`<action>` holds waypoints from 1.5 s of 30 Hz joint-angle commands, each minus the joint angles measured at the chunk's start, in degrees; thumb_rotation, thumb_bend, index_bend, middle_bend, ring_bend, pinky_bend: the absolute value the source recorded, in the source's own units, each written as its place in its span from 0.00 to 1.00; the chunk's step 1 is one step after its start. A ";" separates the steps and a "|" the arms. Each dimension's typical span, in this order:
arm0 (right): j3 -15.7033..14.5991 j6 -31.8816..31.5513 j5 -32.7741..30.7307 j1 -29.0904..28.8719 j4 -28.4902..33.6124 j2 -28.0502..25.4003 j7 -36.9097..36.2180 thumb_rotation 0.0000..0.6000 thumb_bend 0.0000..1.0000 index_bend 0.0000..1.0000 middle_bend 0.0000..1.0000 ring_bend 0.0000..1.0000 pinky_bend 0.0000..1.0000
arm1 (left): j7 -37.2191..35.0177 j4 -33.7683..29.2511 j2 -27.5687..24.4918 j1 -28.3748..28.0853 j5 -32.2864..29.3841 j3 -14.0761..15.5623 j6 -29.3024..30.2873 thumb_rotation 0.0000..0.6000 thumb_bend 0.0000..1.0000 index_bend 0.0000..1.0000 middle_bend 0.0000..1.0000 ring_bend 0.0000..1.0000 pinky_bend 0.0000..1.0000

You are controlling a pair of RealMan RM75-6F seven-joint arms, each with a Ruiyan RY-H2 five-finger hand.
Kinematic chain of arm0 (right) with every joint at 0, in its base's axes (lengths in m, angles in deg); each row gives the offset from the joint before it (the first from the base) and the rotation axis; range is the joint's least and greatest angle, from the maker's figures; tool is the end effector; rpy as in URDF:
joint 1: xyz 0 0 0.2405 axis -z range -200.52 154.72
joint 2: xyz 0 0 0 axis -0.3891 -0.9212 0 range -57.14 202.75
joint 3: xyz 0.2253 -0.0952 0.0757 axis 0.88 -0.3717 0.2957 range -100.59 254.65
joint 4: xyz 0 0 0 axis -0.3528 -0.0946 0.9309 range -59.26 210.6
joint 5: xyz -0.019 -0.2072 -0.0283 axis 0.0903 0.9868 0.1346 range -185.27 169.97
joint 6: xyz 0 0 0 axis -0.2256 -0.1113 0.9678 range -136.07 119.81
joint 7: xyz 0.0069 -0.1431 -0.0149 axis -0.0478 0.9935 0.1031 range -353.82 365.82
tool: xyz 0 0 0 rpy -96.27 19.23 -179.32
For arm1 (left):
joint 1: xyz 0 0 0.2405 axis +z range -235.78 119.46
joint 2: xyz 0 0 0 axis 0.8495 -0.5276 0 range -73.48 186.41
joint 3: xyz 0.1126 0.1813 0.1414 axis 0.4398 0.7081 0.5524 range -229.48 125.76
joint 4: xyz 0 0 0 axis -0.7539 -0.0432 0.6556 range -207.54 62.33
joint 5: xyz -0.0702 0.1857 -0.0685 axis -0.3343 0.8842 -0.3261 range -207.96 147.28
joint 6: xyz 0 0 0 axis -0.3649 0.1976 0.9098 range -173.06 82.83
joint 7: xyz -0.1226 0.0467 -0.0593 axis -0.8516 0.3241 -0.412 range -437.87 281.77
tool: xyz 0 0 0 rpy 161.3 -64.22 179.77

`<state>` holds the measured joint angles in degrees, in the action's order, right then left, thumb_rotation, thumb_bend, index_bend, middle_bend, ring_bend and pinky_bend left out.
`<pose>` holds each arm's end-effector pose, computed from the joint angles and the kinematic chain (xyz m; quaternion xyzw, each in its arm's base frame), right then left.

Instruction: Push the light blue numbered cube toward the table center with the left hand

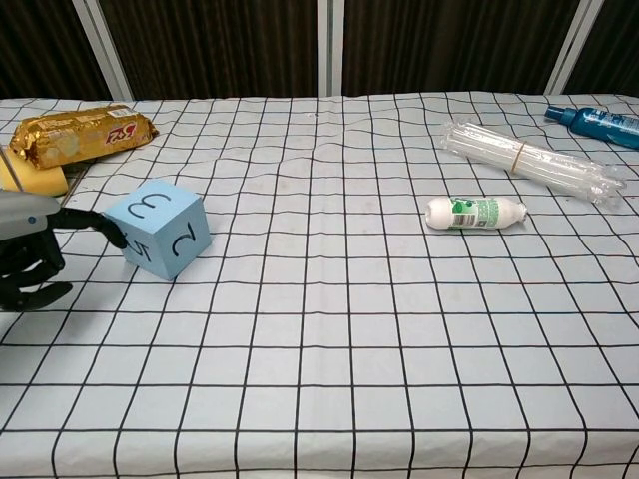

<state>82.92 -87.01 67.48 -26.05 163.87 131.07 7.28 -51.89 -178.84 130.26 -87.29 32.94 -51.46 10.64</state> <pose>-0.3620 -0.1803 0.2100 0.5606 -0.3935 0.2828 0.6715 -0.2108 0.2368 0.0202 -0.7610 -0.4524 -0.2527 0.3903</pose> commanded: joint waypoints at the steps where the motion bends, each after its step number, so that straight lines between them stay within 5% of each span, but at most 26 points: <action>1: 0.07 0.58 -0.28 -0.28 -0.18 0.15 -0.06 1.00 0.15 0.00 0.00 0.00 0.00 | -0.12 -0.36 -0.26 -0.64 -0.25 -0.39 -0.25 1.00 0.44 0.18 0.85 0.85 0.81; 31: -0.18 -0.55 -0.28 0.21 1.17 0.01 2.60 1.00 0.15 0.00 0.00 0.00 0.00 | 0.71 6.82 -0.99 -11.06 -6.60 -3.20 -8.40 1.00 0.44 0.17 0.85 0.85 0.81; 45: 0.00 -0.22 -1.45 0.13 1.69 0.05 4.18 1.00 0.15 0.00 0.00 0.00 0.00 | -1.13 9.90 -3.35 -18.25 -13.68 -4.02 -17.42 1.00 0.45 0.17 0.85 0.85 0.81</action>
<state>82.90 -87.28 66.08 -25.88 165.58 131.07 11.40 -52.26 -169.04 127.58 -104.54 20.09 -55.23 -5.58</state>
